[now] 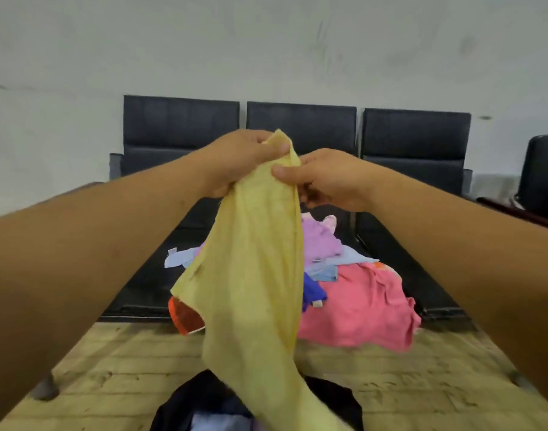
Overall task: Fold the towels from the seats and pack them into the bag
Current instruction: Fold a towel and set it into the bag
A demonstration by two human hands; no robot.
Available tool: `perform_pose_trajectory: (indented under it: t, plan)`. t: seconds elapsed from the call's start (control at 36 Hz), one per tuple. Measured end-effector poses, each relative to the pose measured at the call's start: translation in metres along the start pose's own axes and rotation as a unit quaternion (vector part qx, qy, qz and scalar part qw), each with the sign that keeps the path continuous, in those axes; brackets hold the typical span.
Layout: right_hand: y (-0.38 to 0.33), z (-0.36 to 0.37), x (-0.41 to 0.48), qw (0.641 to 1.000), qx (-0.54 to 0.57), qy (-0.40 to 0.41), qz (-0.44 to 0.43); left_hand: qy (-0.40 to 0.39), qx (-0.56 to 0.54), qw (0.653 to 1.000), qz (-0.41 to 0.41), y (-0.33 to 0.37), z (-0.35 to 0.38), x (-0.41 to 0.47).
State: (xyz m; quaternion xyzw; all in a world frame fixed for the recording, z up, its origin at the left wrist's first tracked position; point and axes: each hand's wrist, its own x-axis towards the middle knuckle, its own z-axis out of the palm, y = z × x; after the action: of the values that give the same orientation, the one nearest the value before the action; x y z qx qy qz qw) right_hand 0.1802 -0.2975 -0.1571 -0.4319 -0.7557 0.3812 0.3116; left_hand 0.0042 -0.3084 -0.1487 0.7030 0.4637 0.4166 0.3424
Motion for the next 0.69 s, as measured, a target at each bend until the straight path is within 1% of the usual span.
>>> perform_pose_trajectory:
  t: [0.06,0.08,0.14,0.17,0.19,0.22,0.28,0.31,0.33,0.36,0.39,0.44,0.47,0.53,0.56,0.58,0.64,0.67,0.69]
  plan:
    - [-0.002,-0.001,-0.002,0.999,0.012,0.039,0.0,0.007,0.046,0.999,-0.004,0.001,-0.001,-0.006]
    - [-0.004,-0.001,-0.004,0.998,0.039,0.056,0.0,0.009,0.058,0.998,-0.003,0.001,-0.001,-0.008]
    - [-0.008,-0.002,-0.007,0.985,0.156,0.076,0.003,0.005,0.07,0.997,0.013,-0.001,-0.002,-0.014]
    - [-0.011,-0.003,-0.01,0.971,0.227,0.075,0.007,-0.003,0.073,0.997,0.023,-0.002,-0.002,-0.017]
    - [-0.014,-0.004,-0.014,0.96,0.273,0.061,0.014,-0.016,0.074,0.997,0.03,-0.003,-0.003,-0.019]
    - [-0.017,-0.005,-0.017,0.956,0.292,0.033,0.025,-0.035,0.073,0.996,0.033,-0.004,-0.004,-0.021]
    - [-0.019,-0.004,-0.026,0.959,0.267,-0.058,0.071,-0.074,0.09,0.993,0.033,-0.004,-0.004,-0.026]
    - [-0.019,-0.002,-0.031,0.96,0.244,-0.098,0.096,-0.085,0.116,0.989,0.033,-0.003,-0.004,-0.028]
    - [-0.016,0.0,-0.033,0.96,0.225,-0.119,0.116,-0.089,0.15,0.984,0.032,-0.003,-0.005,-0.03]
    - [-0.015,0.002,-0.034,0.962,0.214,-0.116,0.127,-0.091,0.181,0.979,0.028,-0.003,-0.005,-0.031]
    - [-0.014,0.003,-0.034,0.965,0.214,-0.09,0.124,-0.095,0.197,0.975,0.024,-0.003,-0.005,-0.032]
    - [-0.013,0.004,-0.035,0.971,0.223,-0.013,0.087,-0.11,0.201,0.973,0.005,-0.007,-0.006,-0.035]
    - [-0.012,0.001,-0.035,0.977,0.205,0.024,0.062,-0.116,0.2,0.973,-0.006,-0.01,-0.007,-0.037]
    - [-0.007,-0.009,-0.034,0.991,0.111,0.071,0.013,-0.118,0.2,0.973,-0.019,-0.017,-0.011,-0.039]
    - [-0.004,-0.013,-0.033,0.995,0.073,0.069,-0.003,-0.112,0.198,0.974,-0.021,-0.019,-0.014,-0.04]
    - [-0.003,-0.017,-0.034,0.997,0.058,0.045,-0.002,-0.107,0.194,0.975,-0.022,-0.021,-0.017,-0.041]
    - [0.0,-0.018,-0.037,0.999,0.036,-0.029,0.024,-0.104,0.192,0.976,-0.023,-0.024,-0.023,-0.044]
    - [0.002,-0.018,-0.038,0.998,-0.013,-0.056,0.039,-0.104,0.196,0.975,-0.024,-0.025,-0.025,-0.045]
    - [0.002,-0.017,-0.039,0.993,-0.089,-0.064,0.049,-0.105,0.2,0.974,-0.025,-0.025,-0.027,-0.046]
